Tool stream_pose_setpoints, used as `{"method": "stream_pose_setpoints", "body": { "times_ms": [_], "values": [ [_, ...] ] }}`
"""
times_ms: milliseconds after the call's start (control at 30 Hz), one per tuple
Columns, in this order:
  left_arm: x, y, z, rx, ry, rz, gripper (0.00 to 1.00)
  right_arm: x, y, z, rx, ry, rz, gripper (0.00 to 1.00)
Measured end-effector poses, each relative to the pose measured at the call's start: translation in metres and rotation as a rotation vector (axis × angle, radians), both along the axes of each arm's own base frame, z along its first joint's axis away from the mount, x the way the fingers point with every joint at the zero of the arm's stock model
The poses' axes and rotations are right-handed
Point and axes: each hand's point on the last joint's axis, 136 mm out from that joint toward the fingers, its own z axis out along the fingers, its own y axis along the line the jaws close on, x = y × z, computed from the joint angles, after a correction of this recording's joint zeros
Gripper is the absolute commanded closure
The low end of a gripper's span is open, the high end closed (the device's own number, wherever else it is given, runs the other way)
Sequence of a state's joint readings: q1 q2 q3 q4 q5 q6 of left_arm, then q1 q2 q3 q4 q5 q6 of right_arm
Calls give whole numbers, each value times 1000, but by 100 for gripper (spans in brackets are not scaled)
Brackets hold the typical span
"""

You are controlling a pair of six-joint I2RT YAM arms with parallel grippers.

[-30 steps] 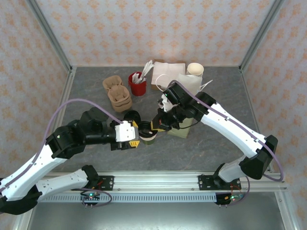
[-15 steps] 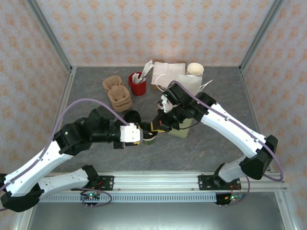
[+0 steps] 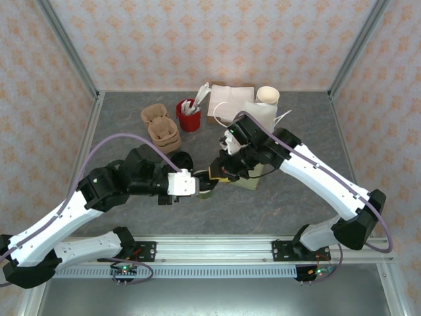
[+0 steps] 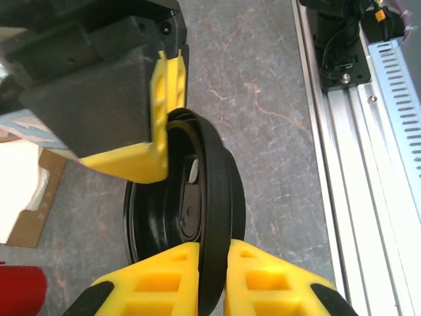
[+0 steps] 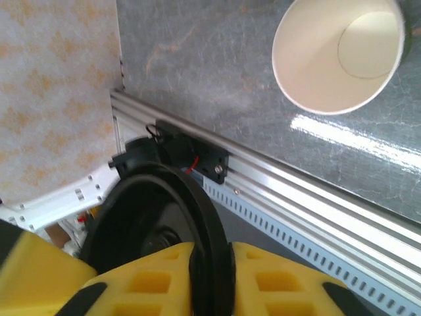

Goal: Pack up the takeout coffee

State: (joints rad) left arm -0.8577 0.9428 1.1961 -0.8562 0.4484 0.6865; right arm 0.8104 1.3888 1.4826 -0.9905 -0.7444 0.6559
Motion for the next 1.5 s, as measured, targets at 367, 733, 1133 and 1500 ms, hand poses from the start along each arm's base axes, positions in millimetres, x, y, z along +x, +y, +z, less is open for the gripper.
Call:
{"method": "stream_pose_setpoints", "body": {
  "times_ms": [367,733,1133,1500],
  "values": [
    [14,-4,-1,-54,124,140,92,15,-24,18,-18,-160,-127,49],
    [45,5,-3,-251,443,445,91,9,-59,49,89,-356,-267,51],
    [46,19,-42,-440,825,714,91,-24,-22,-32,28,-359,-229,54],
    [48,17,-59,-573,978,794,91,13,-50,-53,-105,-517,-399,56]
  ]
}}
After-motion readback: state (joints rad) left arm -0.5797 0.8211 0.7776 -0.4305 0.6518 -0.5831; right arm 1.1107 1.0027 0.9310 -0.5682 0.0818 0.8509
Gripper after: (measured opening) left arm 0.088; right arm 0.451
